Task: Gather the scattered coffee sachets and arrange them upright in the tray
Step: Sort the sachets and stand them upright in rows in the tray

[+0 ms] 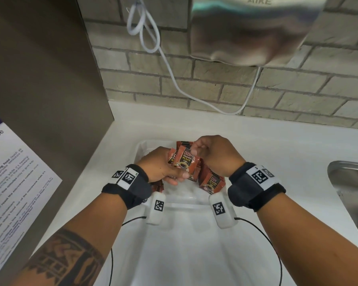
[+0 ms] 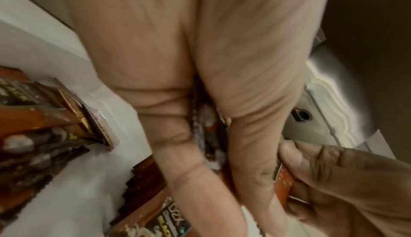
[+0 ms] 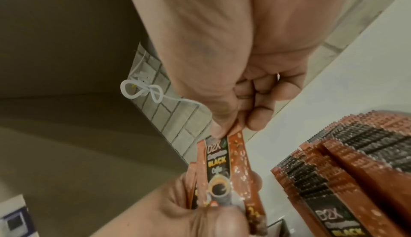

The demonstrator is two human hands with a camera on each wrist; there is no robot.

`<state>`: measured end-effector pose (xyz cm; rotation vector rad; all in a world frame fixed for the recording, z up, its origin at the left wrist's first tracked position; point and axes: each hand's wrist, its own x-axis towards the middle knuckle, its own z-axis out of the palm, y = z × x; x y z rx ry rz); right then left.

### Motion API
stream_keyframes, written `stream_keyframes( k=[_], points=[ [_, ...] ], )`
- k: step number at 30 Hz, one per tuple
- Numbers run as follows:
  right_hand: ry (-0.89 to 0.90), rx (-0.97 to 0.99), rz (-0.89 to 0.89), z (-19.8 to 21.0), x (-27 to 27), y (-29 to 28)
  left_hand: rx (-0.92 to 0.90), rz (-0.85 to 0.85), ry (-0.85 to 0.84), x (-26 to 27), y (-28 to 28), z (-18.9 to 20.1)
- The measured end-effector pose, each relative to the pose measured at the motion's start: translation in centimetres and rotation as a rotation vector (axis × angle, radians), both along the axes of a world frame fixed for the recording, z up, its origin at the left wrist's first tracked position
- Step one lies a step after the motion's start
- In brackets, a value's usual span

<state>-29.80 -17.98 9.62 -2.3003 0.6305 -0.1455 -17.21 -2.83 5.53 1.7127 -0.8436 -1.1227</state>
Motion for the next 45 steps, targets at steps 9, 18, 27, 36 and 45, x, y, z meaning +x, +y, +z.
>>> stream_keyframes(
  k=[9,18,27,36,45],
  points=[
    [0.219,-0.215,-0.071,-3.1,0.9,-0.1,0.576,-0.223,-0.471,0.8,-0.1,0.0],
    [0.400,-0.321,-0.078,-5.1,2.7,0.0,0.562,-0.333,-0.332,-1.5,-3.9,-2.7],
    [0.372,-0.350,-0.026,-5.0,2.6,-0.5,0.589,-0.360,-0.337,-1.2,-4.8,-3.0],
    [0.321,-0.313,-0.007,-4.9,2.1,-0.6,0.609,-0.327,-0.354,-1.7,-4.8,-2.0],
    [0.286,-0.292,0.007,-4.4,1.6,-0.6,0.572,-0.312,-0.245,-1.8,-4.3,-2.3]
  ],
)
